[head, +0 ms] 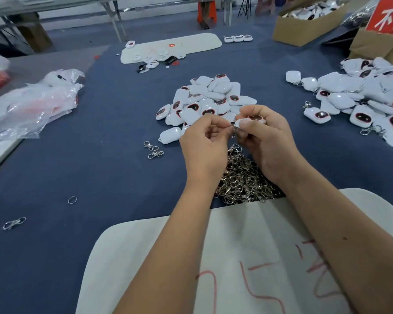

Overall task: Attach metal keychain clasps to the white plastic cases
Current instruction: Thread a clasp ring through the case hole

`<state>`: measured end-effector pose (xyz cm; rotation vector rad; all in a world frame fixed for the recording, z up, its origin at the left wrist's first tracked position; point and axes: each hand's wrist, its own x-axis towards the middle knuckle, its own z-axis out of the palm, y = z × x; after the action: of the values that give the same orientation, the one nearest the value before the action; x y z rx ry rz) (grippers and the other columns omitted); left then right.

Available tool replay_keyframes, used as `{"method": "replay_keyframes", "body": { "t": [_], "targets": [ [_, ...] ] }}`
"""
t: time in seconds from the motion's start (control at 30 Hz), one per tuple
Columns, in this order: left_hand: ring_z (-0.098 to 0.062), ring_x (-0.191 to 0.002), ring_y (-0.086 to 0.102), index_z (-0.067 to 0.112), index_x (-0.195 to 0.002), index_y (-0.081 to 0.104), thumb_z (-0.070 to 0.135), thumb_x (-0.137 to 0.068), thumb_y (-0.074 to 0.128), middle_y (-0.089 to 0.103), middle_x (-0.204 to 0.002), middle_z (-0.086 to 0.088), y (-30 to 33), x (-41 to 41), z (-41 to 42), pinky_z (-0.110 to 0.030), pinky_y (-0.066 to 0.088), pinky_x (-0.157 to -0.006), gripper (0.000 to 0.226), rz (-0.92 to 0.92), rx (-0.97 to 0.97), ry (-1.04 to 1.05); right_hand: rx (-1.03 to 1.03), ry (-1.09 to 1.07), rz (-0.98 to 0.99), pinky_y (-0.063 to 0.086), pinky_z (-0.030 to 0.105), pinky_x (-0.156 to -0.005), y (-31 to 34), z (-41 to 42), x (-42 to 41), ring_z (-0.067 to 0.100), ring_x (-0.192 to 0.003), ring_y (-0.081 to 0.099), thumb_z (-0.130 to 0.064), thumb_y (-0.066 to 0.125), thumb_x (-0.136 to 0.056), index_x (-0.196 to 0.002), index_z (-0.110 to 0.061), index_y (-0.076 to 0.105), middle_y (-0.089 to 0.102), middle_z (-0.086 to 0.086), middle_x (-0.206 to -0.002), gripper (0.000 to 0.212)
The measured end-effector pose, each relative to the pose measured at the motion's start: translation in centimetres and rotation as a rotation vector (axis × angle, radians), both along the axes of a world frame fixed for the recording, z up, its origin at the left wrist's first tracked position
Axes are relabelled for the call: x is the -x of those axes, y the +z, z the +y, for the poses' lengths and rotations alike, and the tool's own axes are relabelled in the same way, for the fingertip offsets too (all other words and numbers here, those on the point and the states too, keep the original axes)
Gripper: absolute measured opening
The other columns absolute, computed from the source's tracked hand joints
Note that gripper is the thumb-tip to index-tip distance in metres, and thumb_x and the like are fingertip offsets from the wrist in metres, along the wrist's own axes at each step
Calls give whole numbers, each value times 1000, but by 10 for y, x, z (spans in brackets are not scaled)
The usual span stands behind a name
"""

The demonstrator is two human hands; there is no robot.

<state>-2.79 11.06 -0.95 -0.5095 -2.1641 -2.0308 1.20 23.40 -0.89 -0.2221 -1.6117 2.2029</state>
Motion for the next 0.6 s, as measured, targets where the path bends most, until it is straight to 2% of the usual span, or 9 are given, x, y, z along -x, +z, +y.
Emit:
{"method": "replay_keyframes", "body": {
  "t": [0.07, 0.13, 0.23, 0.3, 0.4, 0.5, 0.57, 0.6],
  "targets": [
    [-16, -68, 63, 14, -74, 69, -4, -84, 74, 68, -69, 6, -2, 2, -2, -34, 56, -67, 21, 62, 66, -2, -3, 8, -7, 26, 38, -67, -2, -1, 0, 29, -77, 40, -6, 65, -83, -110, -12, 61, 62, 7, -85, 28],
    [-19, -71, 63, 10, -75, 68, -4, -85, 70, 67, -70, 3, -4, 2, -4, -38, 55, -68, 18, 134, 132, -13, -1, -4, 5, 29, 35, -64, -3, -1, -2, 31, -81, 43, -2, 65, -90, -116, -12, 59, 67, 9, -98, 29],
    [-14, -66, 56, 10, -75, 65, -5, -85, 65, 64, -68, 4, -5, 6, -9, -33, 48, -62, 18, 221, 273, -29, -106, 6, 19, 43, 28, -55, -4, 2, -4, 20, -66, 55, -9, 72, -87, -116, -15, 61, 72, 6, -99, 31],
    [-14, -64, 51, 11, -75, 62, -6, -83, 61, 59, -65, 5, -6, 10, -14, -29, 41, -58, 19, 272, 394, -59, -203, 32, 18, 49, 25, -56, -4, 2, -6, 15, -70, 65, -9, 77, -85, -115, -15, 61, 73, 8, -101, 35],
    [-9, -63, 50, 9, -77, 64, -6, -84, 61, 61, -68, 5, -5, 15, -22, -27, 39, -58, 17, 291, 491, -123, -303, 46, 13, 53, 24, -61, -4, 4, -8, 18, -76, 69, -6, 85, -82, -113, -9, 57, 67, 23, -103, 42],
    [0, -58, 49, 9, -76, 67, -6, -85, 68, 58, -63, 12, -3, 13, -21, -17, 36, -57, 18, 227, 410, -126, -260, 54, 32, 52, 25, -59, -3, 5, -8, 17, -71, 67, -1, 82, -83, -110, -8, 56, 68, 17, -97, 38],
    [0, -59, 53, 13, -77, 68, -5, -86, 73, 63, -66, 11, -1, 9, -13, -17, 44, -62, 21, 71, 193, -98, -118, 41, 64, 53, 26, -62, -1, 5, -7, 16, -69, 65, -1, 79, -85, -109, -9, 58, 71, 12, -98, 32],
    [-5, -63, 59, 13, -80, 70, -4, -87, 75, 68, -71, 5, 1, 7, -9, -20, 50, -65, 19, -16, 81, -85, -43, 39, 82, 54, 26, -65, 0, 4, -7, 15, -69, 64, -5, 79, -84, -109, -8, 59, 72, 12, -99, 32]
  ]
}}
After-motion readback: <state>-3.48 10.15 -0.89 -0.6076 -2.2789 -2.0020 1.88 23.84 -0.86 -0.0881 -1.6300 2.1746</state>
